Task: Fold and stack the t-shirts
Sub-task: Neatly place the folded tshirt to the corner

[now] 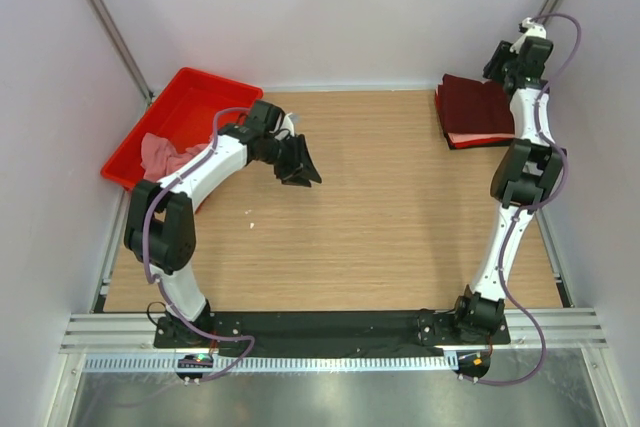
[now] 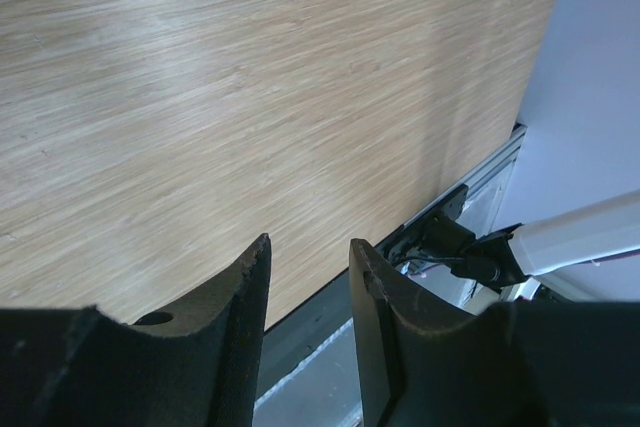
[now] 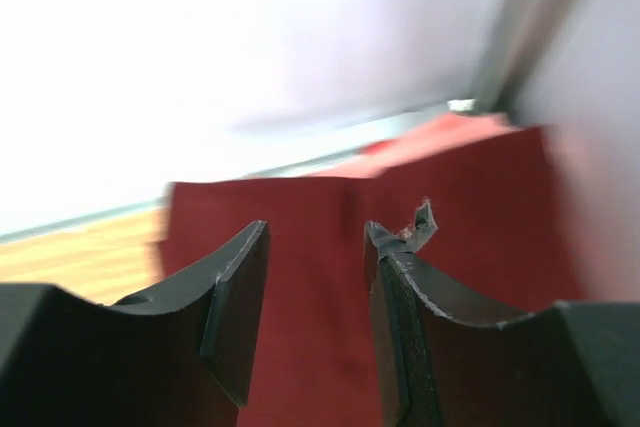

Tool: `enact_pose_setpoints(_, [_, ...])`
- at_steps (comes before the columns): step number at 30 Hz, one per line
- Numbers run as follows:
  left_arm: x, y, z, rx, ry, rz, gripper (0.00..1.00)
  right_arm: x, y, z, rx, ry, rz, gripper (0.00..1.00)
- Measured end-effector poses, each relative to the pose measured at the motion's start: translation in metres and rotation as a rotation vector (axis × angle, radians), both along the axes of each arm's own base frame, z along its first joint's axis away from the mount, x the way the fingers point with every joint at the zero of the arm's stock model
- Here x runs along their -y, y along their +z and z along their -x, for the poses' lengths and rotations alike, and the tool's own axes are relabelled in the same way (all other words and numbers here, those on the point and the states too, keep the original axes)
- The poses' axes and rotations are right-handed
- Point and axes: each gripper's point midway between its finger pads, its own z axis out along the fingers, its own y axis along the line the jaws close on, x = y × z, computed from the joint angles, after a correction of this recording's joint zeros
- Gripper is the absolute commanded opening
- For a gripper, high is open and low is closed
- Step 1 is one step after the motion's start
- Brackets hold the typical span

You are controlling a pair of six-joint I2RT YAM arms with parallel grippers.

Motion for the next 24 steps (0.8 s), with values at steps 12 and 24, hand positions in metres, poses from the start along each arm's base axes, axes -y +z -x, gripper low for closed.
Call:
enact_pose_setpoints(12, [0.002, 0.005, -0.002, 0.02, -0.001, 0.016, 0.39, -0.044, -0.078, 0.007, -0.015, 0.009, -0.414, 0.28])
enact_pose_setpoints(24, [0.007, 0.007, 0.001, 0.029, -0.016, 0.021, 0.39, -0.02, -0.056, 0.015, 0.119, 0.015, -0.706, 0.27])
